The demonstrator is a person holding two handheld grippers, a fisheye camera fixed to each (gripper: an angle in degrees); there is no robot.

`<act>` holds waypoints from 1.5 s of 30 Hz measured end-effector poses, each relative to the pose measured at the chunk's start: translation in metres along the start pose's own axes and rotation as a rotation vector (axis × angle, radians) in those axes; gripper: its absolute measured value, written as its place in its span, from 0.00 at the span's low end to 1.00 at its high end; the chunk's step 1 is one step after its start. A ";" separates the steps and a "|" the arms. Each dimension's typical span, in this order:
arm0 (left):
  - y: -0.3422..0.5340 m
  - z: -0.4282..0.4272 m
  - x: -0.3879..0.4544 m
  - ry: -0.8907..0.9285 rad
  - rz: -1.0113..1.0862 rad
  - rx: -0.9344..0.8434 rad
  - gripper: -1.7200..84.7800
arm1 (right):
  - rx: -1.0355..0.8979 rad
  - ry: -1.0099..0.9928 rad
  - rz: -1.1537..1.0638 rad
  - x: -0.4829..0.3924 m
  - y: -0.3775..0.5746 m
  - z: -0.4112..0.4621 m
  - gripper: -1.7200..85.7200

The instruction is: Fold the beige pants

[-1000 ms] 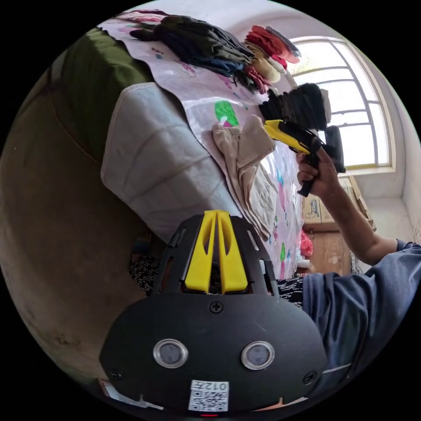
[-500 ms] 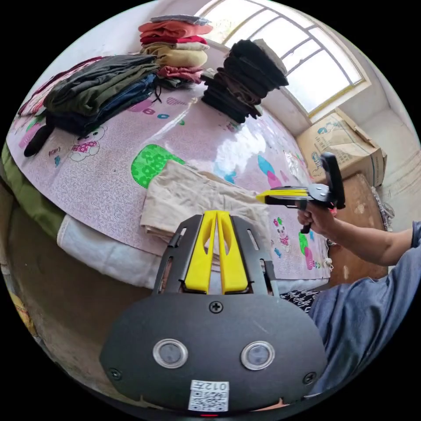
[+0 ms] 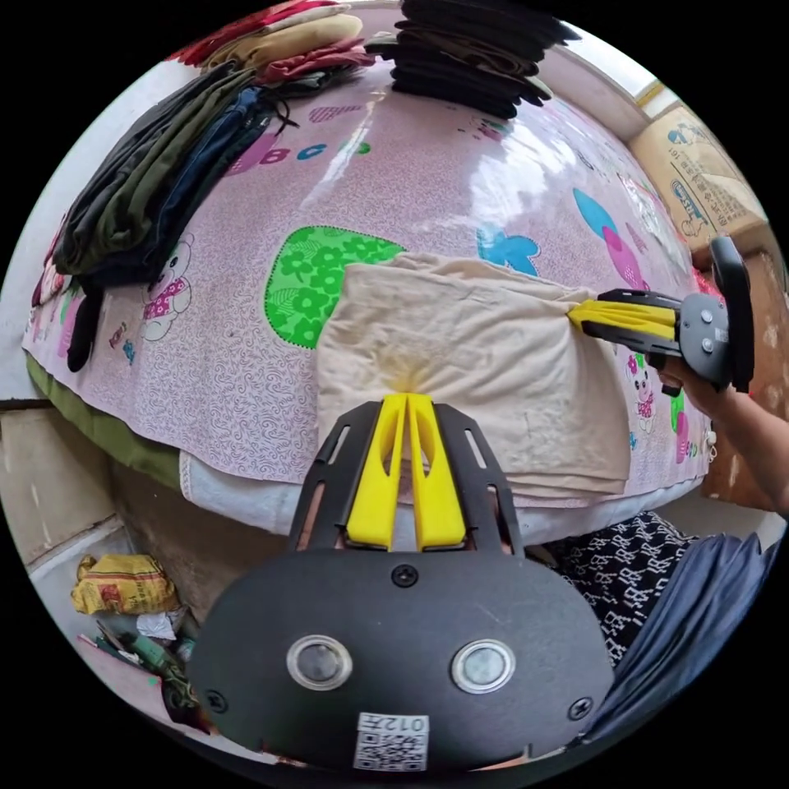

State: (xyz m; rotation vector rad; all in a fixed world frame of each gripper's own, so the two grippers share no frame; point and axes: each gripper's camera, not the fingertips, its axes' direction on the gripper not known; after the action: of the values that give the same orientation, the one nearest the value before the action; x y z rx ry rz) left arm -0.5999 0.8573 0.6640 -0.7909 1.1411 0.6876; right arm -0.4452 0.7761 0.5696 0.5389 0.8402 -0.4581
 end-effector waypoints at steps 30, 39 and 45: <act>-0.129 -0.054 -0.028 0.431 0.470 0.008 0.02 | 0.159 -0.231 0.359 -0.073 -0.041 -0.088 0.04; -0.098 -0.001 0.001 0.262 0.467 -0.178 0.02 | 0.038 -0.283 0.268 -0.121 0.038 -0.046 0.03; -0.105 -0.019 0.003 0.288 0.417 -0.096 0.02 | 0.127 -0.313 0.301 -0.104 0.103 -0.085 0.03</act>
State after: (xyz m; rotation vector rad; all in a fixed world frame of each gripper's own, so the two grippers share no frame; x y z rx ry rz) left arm -0.5243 0.7837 0.6772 -0.7551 1.5686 1.0017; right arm -0.4948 0.9252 0.6320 0.6794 0.4228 -0.3086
